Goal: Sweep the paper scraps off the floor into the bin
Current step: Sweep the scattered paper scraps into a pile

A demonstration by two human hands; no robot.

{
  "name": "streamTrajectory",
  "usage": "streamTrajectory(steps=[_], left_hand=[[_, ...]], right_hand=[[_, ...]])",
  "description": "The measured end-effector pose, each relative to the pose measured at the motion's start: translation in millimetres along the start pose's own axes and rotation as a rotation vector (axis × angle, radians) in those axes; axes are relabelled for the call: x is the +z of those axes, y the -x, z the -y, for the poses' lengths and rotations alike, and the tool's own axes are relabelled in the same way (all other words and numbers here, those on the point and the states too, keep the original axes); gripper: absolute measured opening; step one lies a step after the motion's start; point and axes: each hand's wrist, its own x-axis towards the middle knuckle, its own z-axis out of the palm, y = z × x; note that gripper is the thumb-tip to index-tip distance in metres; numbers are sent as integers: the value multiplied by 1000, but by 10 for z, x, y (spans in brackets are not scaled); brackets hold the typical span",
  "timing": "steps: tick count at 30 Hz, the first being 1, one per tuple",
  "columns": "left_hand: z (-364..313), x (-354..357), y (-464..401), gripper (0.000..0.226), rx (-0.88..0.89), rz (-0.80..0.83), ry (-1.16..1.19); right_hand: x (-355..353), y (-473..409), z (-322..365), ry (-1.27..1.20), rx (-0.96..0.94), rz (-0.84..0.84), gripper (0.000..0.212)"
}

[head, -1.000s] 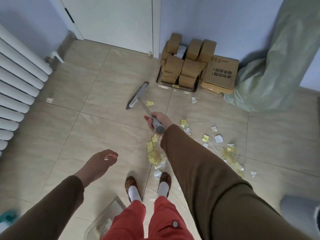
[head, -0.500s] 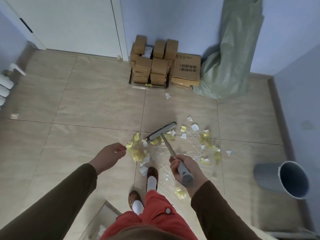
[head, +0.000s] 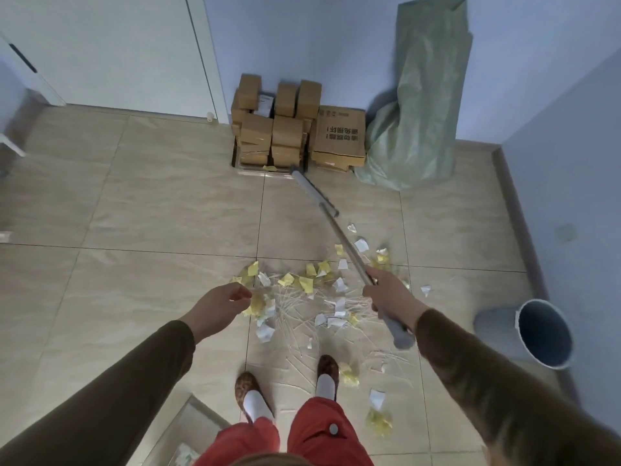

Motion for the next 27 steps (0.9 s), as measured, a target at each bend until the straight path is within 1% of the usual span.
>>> streamTrajectory(steps=[2,4,6,9,12,15,17,19,21,23,25,27], left_hand=[[-35,63,-13,16,-25,-25,19],[-82,163,-37,14,-50,-53,49],[-140,300,-52,14,-65,-70,64],[-219,553,-117,14,-83,-72,64],[-333,806,-214,14,-108,-66,58],[-529,1003,-282,14,-105,-58,36],[-696,1116,-296,14,-83,-44,26],[-880,1225,-294,13,-63,-28,10],[-1071,1331,-295,16,-39,-8,2],[-1249,1437,-304,19,-15,13,0],[-1400,1556,-300,20,7,23,-7],[-1515,1682,-293,20,23,31,-34]], right_hand=[[-178,-525,-70,344,-93,-65,44],[-381,-1055,-95,541,-113,-113,39],[-552,-1512,-72,625,-111,-122,38],[-662,-2026,-102,677,-94,-103,38],[-659,-2249,-360,688,-105,-57,39],[-762,-1968,-790,649,-128,70,42],[-985,-1519,-1109,604,-126,149,46],[-1291,-993,-1450,519,-100,186,46],[-1578,-461,-1824,442,-59,177,52],[-1740,-61,-2193,416,-30,147,60],[-1795,137,-2495,348,8,102,62],[-1815,131,-2663,244,37,23,62]])
